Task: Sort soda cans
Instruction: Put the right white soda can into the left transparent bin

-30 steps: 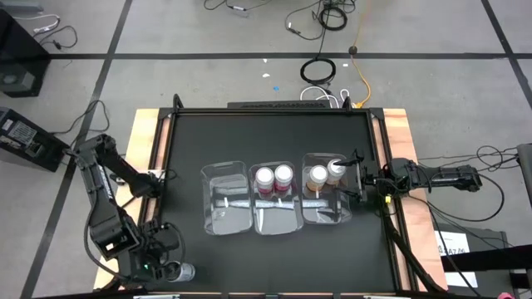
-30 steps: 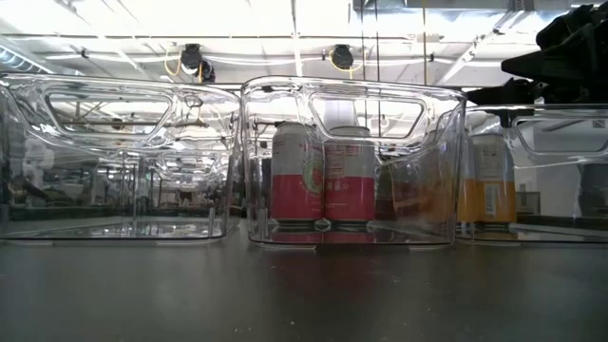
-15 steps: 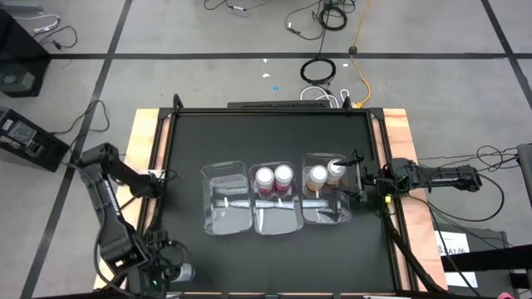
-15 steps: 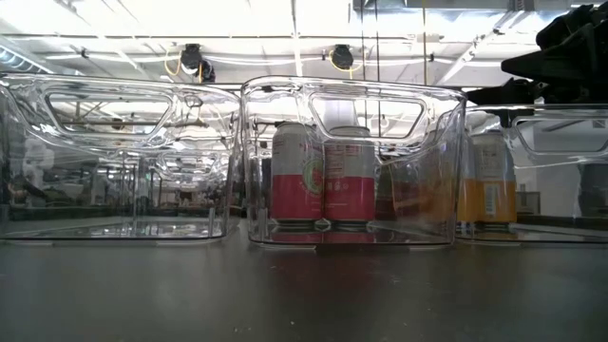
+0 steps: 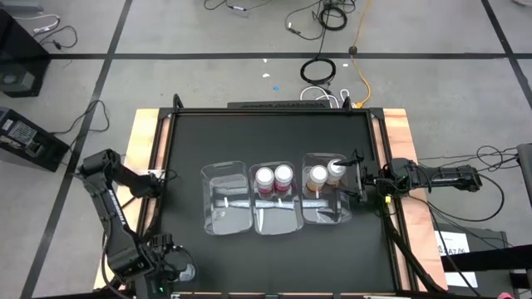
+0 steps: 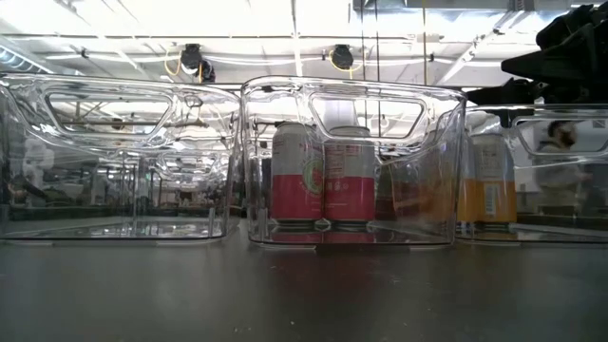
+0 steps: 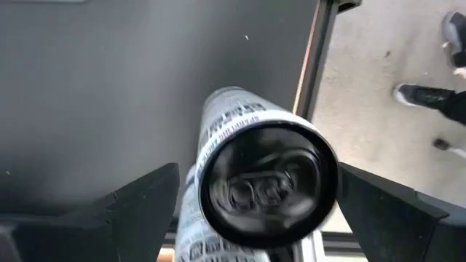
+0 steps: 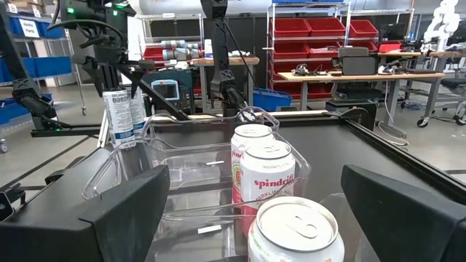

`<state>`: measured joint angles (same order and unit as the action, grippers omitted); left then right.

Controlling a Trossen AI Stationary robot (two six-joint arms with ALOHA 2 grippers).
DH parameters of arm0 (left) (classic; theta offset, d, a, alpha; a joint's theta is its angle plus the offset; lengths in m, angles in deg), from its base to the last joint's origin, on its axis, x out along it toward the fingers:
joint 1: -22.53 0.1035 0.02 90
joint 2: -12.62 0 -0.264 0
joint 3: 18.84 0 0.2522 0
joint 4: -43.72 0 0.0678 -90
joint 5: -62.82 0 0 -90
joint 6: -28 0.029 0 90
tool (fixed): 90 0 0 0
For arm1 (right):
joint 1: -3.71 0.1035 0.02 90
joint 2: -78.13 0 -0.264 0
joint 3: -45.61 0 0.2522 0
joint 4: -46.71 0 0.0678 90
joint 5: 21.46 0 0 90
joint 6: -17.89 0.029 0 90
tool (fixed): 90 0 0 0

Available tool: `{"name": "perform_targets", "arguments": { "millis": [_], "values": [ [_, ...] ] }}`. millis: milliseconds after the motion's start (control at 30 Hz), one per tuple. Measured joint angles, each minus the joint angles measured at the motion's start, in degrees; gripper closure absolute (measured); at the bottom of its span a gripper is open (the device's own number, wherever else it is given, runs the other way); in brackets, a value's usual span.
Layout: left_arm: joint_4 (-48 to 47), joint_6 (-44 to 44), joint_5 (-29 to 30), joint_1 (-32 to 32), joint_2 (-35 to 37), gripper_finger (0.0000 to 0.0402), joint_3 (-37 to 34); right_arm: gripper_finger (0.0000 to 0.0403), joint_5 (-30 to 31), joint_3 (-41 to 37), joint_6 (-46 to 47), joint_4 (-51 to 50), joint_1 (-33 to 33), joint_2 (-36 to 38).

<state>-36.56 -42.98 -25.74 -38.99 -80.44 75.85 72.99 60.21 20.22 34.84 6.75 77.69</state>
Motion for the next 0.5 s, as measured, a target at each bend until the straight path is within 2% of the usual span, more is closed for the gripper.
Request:
{"name": "perform_targets", "arguments": {
  "millis": [333, 500],
  "values": [
    [-0.6, 5.9, 2.2, 0.0, -3.6, 0.0038, 0.0, 0.0005, 0.0, 0.0, 0.0, 0.0, 0.0, 0.0],
    [-1.1, 5.8, 2.3, 0.0, -4.0, 0.0082, 0.0, 0.0005, 0.0, 0.0, 0.0, 0.0, 0.0, 0.0]
  ]
}}
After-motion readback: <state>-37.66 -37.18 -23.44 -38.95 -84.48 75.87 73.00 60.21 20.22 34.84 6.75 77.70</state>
